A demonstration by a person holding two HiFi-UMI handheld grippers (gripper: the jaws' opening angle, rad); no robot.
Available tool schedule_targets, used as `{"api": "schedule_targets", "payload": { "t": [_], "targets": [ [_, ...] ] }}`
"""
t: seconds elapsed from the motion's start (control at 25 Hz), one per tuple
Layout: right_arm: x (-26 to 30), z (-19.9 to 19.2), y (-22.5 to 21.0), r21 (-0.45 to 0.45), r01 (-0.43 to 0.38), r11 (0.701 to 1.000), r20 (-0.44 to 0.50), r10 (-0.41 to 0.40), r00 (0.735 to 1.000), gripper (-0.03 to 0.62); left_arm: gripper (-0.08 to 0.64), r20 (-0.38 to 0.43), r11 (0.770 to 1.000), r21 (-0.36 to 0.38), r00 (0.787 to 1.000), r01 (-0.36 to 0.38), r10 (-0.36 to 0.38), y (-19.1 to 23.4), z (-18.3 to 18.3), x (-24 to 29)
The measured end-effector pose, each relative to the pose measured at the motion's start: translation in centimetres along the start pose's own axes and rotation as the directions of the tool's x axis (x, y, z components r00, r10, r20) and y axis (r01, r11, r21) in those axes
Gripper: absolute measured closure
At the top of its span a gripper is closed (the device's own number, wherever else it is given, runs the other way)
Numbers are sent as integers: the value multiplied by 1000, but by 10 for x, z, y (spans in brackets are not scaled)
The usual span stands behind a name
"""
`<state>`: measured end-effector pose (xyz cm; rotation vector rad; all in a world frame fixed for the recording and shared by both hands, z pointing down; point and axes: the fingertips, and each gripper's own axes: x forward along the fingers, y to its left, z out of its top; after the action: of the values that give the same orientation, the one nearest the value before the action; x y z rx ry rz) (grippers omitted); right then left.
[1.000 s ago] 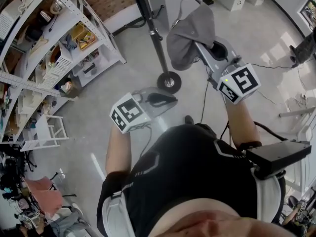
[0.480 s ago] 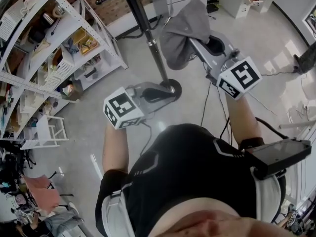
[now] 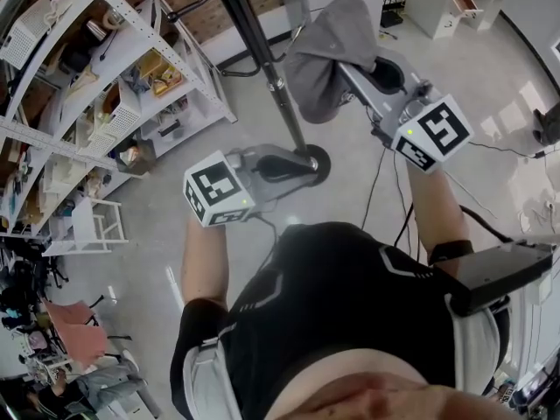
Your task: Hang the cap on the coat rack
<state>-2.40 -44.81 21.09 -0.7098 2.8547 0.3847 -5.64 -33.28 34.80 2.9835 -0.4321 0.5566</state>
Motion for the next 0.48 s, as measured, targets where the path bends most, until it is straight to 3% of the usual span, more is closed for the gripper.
{"api": "schedule_targets", "payload": {
  "t": [0.48],
  "targets": [
    [42,11,-26,-29,21,999,33,-21,999,549,403,7,993,82,997,82,-83,39,12,-19]
  ]
}}
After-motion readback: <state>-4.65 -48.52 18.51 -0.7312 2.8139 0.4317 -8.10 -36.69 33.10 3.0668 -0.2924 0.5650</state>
